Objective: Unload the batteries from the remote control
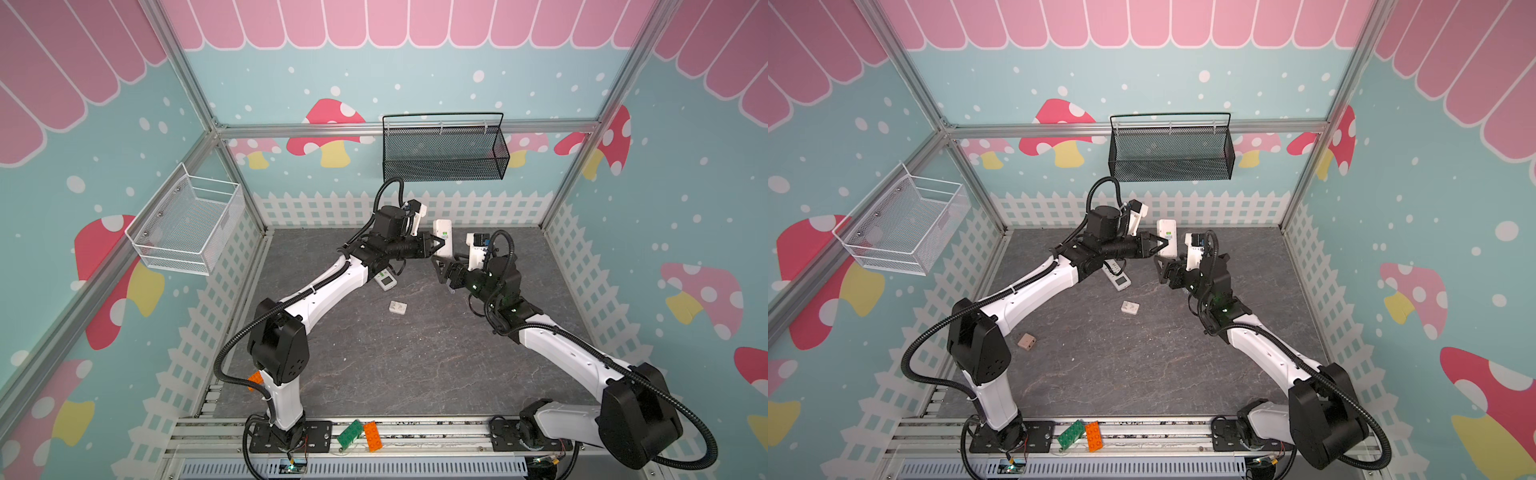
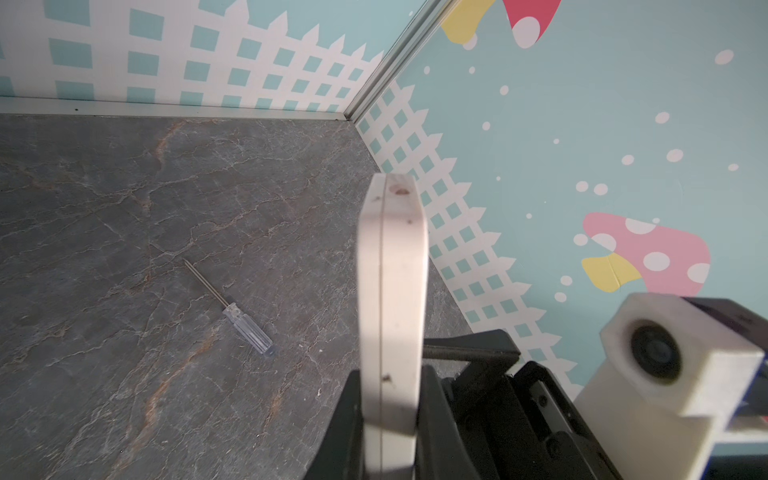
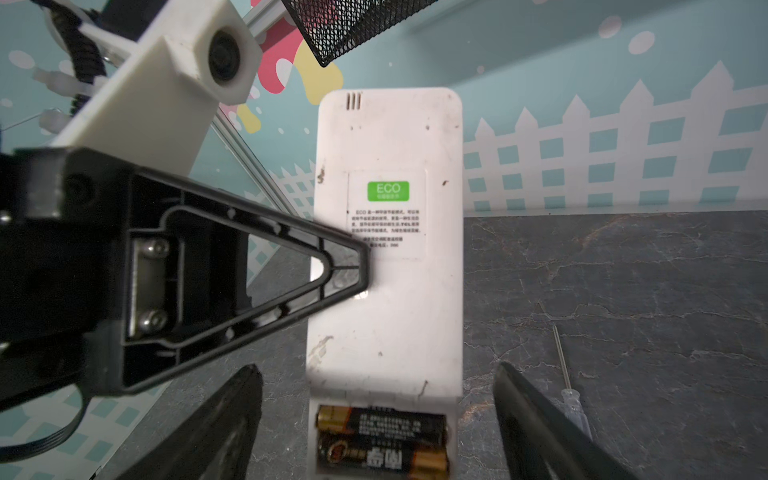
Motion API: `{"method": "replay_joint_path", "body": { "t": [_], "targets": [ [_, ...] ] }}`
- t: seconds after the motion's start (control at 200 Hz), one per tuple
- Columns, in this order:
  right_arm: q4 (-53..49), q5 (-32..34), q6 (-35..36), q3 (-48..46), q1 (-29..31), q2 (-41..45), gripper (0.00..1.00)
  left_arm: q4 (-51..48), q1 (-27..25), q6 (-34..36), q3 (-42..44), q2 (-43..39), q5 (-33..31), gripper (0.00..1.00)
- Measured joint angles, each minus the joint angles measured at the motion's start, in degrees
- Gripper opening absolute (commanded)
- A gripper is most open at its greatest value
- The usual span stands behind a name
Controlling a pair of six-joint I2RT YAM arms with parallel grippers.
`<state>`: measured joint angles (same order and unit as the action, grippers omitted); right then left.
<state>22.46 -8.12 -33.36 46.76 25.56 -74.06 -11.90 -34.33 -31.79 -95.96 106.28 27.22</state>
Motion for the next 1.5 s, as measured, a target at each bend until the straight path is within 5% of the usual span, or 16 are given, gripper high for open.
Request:
{"method": "replay_joint_path", "body": {
  "t": [0.285, 0.751, 0.881, 1.146, 1.501],
  "targets": [
    [1.01, -0.9, -0.92, 1.16, 0.0, -2.51, 0.77, 0.2, -0.33, -0.63, 0.37, 0.0, 0.0, 0.01],
    [2.45, -2.08, -1.57, 0.98, -0.81, -3.13, 0.44, 0.28, -0.26, -1.44, 0.72, -0.33, 0.2, 0.03],
    [3.37, -2.51, -1.36, 0.39, -1.03, -3.06, 0.34, 0.28, -0.33, -1.42, 0.74, -0.35, 0.24, 0.27],
    [3.74, -3.54, -0.35, -3.15, -3.17, -0.79, 0.31, 0.92, -0.66, -2.12, 0.79, -0.83, 1.73, 0.81],
    [1.97, -4.72, 10.32, -6.56, -8.04, 7.52, 0.26, -2.99, 2.73, 2.19, 0.76, -3.39, 5.05, 1.0]
  ]
}}
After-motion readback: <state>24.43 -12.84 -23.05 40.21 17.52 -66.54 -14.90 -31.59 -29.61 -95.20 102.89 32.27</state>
